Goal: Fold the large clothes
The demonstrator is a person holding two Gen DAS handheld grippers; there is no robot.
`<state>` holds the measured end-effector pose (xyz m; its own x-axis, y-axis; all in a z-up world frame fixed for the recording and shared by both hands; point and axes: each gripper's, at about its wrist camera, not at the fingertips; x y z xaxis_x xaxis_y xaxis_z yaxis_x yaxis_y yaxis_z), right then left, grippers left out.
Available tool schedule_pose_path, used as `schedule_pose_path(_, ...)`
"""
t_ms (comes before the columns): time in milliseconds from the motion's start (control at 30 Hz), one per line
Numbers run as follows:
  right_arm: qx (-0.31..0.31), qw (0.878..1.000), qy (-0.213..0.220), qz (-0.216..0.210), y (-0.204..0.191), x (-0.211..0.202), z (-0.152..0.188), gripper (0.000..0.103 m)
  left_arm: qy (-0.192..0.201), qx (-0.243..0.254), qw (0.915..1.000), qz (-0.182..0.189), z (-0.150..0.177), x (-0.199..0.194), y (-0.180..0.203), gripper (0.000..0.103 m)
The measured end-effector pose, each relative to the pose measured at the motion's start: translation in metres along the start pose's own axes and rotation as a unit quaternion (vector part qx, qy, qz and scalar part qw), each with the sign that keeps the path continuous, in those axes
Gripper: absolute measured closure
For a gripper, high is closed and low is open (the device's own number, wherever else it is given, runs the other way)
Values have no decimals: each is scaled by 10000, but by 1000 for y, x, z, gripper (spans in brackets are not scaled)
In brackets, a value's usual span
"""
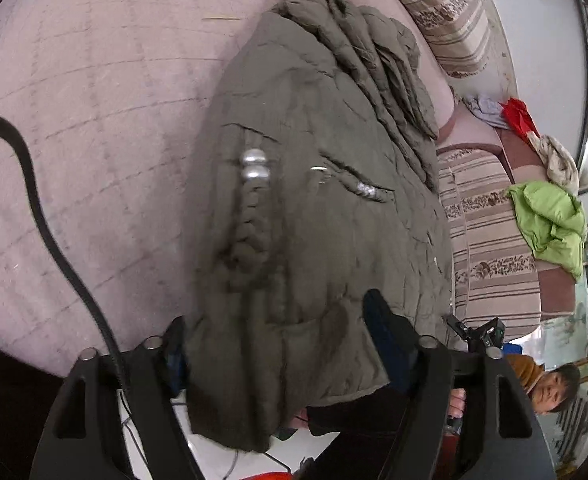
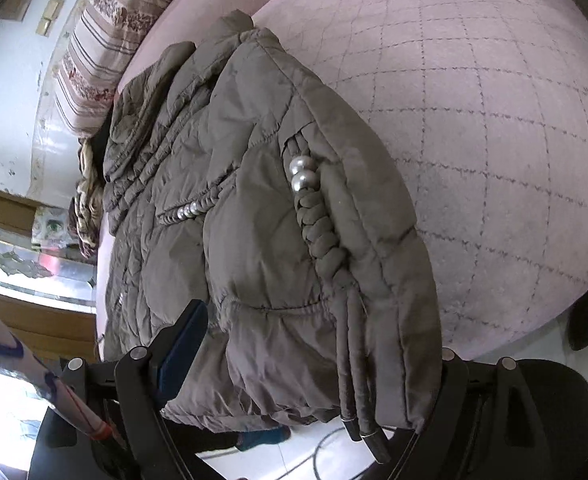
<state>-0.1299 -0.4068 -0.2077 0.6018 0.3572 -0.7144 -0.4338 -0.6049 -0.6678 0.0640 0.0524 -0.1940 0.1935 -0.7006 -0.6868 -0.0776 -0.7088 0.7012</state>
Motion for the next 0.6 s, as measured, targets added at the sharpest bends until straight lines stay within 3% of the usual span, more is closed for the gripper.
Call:
schedule_pose_path(67, 0, 10000, 20, -52, 0, 0, 5, 14, 33, 39, 10000, -66, 2, 3, 5, 15)
schedule_pose_path(200, -86, 9999, 85, -62, -8, 3, 21, 14, 154, 190, 9966, -790, 8, 12, 28, 14)
schedule_pose_path(267, -148, 9997, 135, 106, -15, 5, 24, 22, 136, 179, 9935, -1113, 7, 15, 36, 29)
schedule_pose_path(300, -198, 9994, 140, 227, -19, 6, 25, 28, 79, 212, 9910, -1316, 7, 17, 40, 54)
schedule_pose_path(333, -241, 9991, 127, 338, -21, 6, 26, 43, -12, 296, 9871, -1576, 6, 19, 45, 71)
schedule_pose_path(367, -260, 9990, 94, 349, -21, 6, 27, 61, -19, 336, 9858, -1645, 6, 17, 49, 74)
schedule_pose_path(433, -250, 9994, 101, 204, -23, 0, 28, 72, 149, 383, 9863, -1597, 12, 2, 56, 82)
schedule_pose_path(600, -626, 9968, 490, -103, -52, -44, 30, 80, 573, 634, 9855, -1464, 22, -48, 83, 87)
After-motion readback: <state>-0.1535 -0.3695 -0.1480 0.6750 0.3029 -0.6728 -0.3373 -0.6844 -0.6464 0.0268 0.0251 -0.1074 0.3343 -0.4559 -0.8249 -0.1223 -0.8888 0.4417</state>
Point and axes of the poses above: each gripper's, at about its wrist camera, not at the fingertips, and x roughly the way its jaws point, y to its right, z to its underside, and after that the axes turned 2 degrees about -y, right-handed
